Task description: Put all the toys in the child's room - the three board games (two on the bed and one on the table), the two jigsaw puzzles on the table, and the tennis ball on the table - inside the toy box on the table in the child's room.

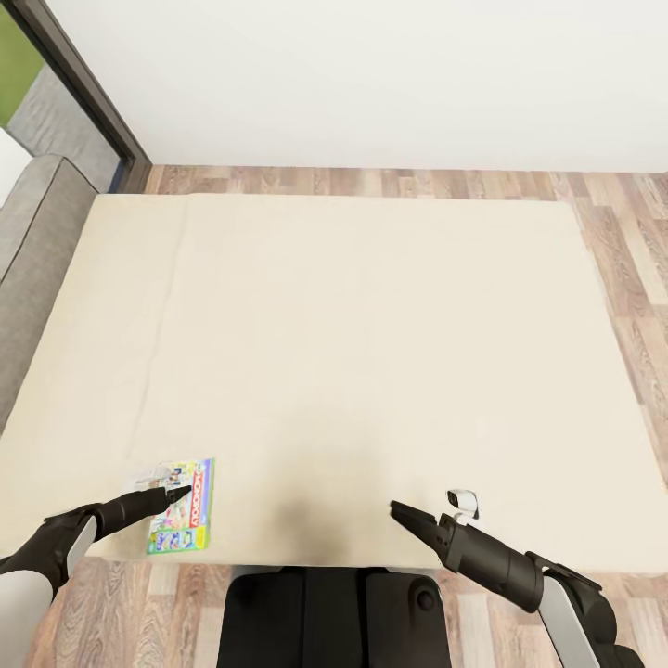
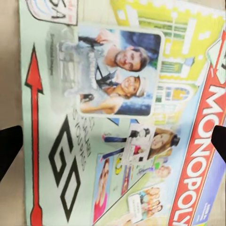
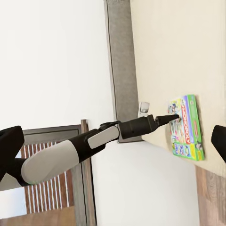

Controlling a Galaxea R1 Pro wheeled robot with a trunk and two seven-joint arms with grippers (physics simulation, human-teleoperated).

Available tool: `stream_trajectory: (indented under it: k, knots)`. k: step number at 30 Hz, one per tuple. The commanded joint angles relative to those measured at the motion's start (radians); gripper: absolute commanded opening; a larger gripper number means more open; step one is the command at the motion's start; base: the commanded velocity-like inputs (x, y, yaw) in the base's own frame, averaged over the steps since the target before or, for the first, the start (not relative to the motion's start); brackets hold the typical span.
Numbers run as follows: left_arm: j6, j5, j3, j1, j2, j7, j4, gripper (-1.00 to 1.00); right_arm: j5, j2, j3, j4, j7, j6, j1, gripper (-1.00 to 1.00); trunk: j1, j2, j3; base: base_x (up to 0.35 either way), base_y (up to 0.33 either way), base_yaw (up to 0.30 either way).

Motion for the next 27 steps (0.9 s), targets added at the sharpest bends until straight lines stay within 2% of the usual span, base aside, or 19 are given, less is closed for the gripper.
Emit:
stream_trajectory:
  k: [1,13,27]
  knots:
    - [0.009,-0.004,0.008,0.000,-0.001,-0.007,-0.001,1.00,-0.004,0.000,0.000,0.000,0.001,0.006,0.000,1.00,0.001,-0.001,-0.001,0.000,-0.208,0.000]
    - [0.009,-0.004,0.009,0.000,-0.001,-0.007,-0.001,1.00,-0.003,0.003,0.000,0.000,0.001,0.006,0.000,1.00,0.001,-0.001,-0.001,0.000,-0.171,0.000]
    - [0.009,-0.004,0.010,0.000,-0.001,-0.007,-0.001,1.00,-0.003,0.003,0.000,0.000,0.001,0.006,0.000,1.00,0.001,-0.001,-0.001,0.000,-0.104,0.000]
